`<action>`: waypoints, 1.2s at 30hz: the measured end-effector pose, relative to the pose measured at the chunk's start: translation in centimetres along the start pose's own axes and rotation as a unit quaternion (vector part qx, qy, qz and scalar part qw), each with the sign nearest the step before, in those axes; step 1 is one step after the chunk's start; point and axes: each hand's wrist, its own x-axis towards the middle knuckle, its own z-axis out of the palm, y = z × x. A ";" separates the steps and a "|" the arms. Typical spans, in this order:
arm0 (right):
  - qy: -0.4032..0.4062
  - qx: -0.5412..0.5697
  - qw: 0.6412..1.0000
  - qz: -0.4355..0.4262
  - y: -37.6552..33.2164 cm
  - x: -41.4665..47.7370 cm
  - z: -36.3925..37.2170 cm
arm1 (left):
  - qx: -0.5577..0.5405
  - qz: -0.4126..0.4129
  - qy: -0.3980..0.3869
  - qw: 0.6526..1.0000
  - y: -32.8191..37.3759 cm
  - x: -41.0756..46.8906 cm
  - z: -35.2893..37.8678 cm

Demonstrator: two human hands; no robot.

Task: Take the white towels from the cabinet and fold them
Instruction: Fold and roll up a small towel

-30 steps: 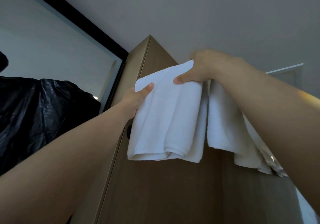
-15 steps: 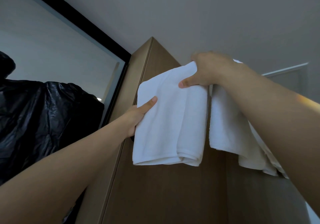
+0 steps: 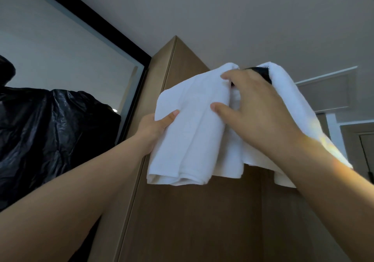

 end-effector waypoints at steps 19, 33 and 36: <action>-0.128 0.293 0.929 0.188 1.1 -5.2 1.4 | 0.093 -0.089 -0.060 0.990 1.0 -4.8 -2.5; -0.038 0.146 0.978 0.145 -1.4 -1.6 3.4 | 0.121 0.042 -0.006 0.992 -1.5 -4.3 -2.0; -0.074 0.204 0.963 0.159 0.0 -2.5 3.3 | 0.159 0.007 0.024 0.987 -0.9 -4.3 -2.5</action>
